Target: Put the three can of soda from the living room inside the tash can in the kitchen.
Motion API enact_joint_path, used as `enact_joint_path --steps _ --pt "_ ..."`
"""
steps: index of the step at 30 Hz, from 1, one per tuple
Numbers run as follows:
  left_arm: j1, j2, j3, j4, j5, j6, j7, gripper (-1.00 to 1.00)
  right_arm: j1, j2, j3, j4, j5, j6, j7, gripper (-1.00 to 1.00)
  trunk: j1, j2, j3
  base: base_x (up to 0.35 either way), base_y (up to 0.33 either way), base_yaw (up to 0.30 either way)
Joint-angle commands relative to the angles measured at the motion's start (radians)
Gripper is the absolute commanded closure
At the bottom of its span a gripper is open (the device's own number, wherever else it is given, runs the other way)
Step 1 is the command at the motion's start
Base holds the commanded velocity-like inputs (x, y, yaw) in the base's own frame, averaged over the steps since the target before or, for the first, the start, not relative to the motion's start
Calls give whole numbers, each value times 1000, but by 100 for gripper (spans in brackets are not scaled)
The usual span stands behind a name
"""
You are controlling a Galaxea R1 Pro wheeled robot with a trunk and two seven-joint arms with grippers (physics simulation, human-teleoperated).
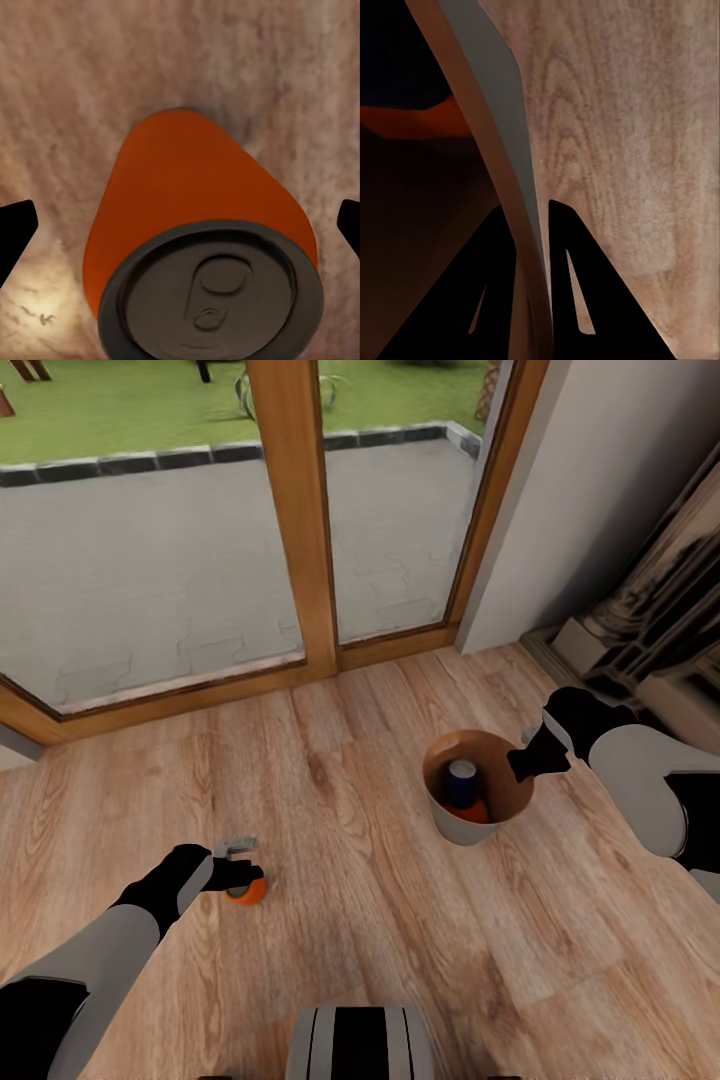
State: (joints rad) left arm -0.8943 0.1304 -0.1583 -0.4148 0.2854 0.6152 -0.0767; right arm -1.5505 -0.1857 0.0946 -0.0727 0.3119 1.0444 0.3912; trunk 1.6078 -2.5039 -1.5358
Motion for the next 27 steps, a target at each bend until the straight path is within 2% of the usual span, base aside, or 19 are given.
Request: enact_joint_path --steps 1,10,27 --pt "0 0 0 0 0 0 0 -100 0 0 -12 0 -17 3 3 100 0 0 0 -28 0 0" --pt "0 0 2 -1 1 0 0 -100 0 0 -12 0 -16 3 2 100 0 0 -2 -125 -21 0" --pt "0 0 6 0 4 1 0 -100 1 0 -11 0 -16 3 0 100 0 0 -2 1 -2 0"
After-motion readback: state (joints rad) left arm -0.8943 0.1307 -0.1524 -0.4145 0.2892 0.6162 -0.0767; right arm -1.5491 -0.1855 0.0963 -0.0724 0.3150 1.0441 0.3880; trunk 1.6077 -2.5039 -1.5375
